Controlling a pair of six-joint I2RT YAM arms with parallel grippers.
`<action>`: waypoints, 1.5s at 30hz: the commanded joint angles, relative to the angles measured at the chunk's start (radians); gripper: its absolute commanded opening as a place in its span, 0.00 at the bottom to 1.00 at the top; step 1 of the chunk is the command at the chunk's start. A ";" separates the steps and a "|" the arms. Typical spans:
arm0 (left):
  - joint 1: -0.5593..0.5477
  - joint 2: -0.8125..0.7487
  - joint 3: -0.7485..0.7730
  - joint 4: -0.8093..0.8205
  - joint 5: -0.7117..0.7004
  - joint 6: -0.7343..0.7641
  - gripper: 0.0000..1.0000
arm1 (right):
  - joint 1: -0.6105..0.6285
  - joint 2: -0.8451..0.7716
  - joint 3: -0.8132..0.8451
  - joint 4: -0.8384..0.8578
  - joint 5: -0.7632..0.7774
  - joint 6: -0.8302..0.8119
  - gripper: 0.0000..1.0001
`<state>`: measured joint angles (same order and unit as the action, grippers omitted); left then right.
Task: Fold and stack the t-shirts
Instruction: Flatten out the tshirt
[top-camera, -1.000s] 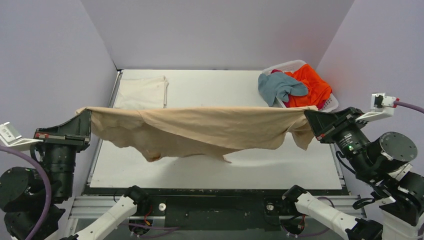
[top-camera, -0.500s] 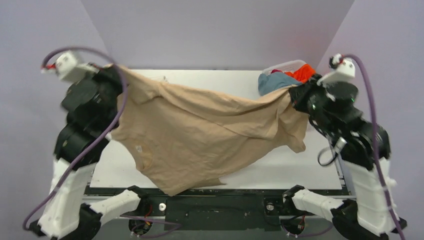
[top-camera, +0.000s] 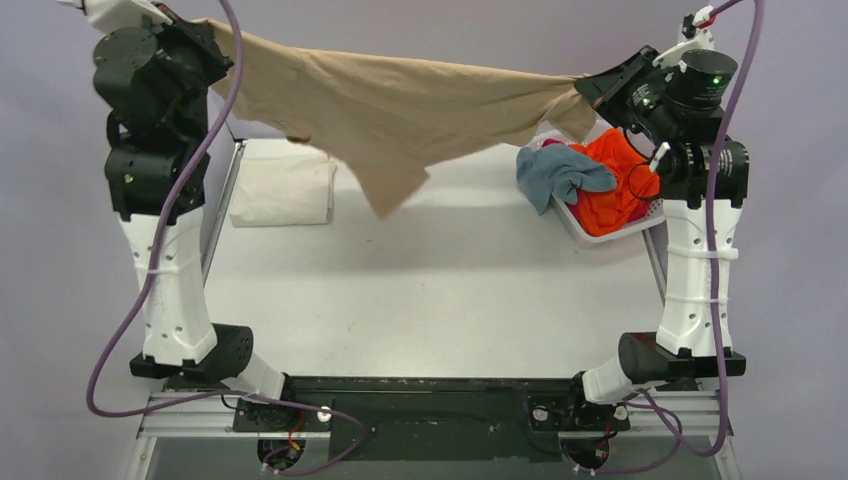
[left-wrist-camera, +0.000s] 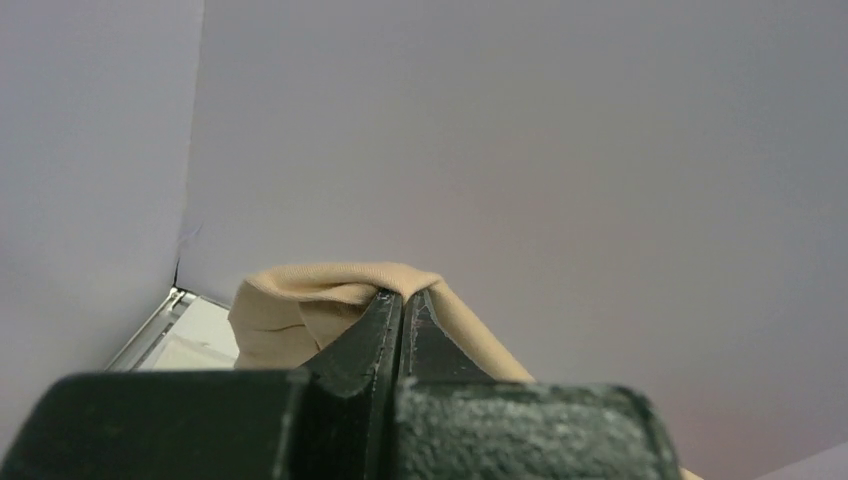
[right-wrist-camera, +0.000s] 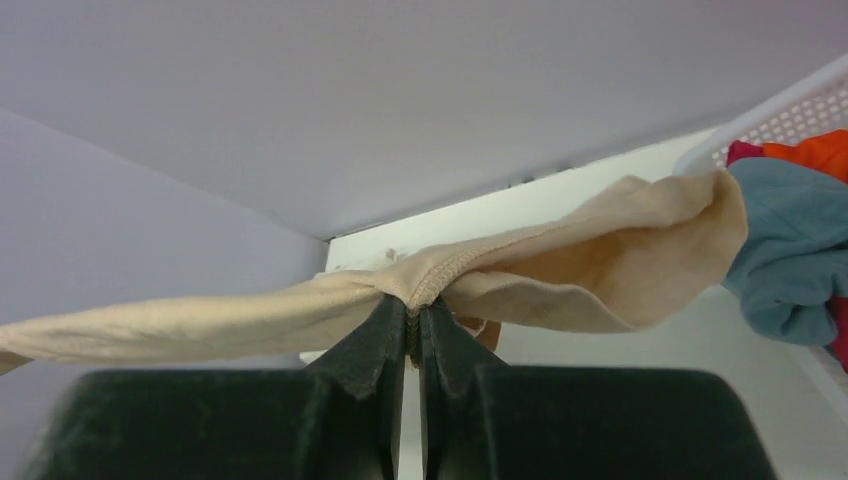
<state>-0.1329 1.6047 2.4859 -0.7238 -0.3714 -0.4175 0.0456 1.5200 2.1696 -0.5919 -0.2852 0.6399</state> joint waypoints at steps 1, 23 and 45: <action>0.025 -0.148 -0.136 0.090 0.060 0.038 0.00 | -0.041 -0.089 -0.117 0.125 -0.225 0.099 0.00; -0.004 -0.583 -1.847 0.090 0.177 -0.501 0.10 | -0.043 -0.049 -1.067 -0.111 0.163 -0.139 0.28; -0.055 -0.694 -1.796 -0.032 0.223 -0.562 0.89 | 0.413 -0.637 -1.533 0.017 0.334 0.190 0.78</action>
<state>-0.1860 0.8776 0.7429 -0.9535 -0.3271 -1.0203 0.3786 0.8742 0.7189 -0.7383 0.1894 0.7464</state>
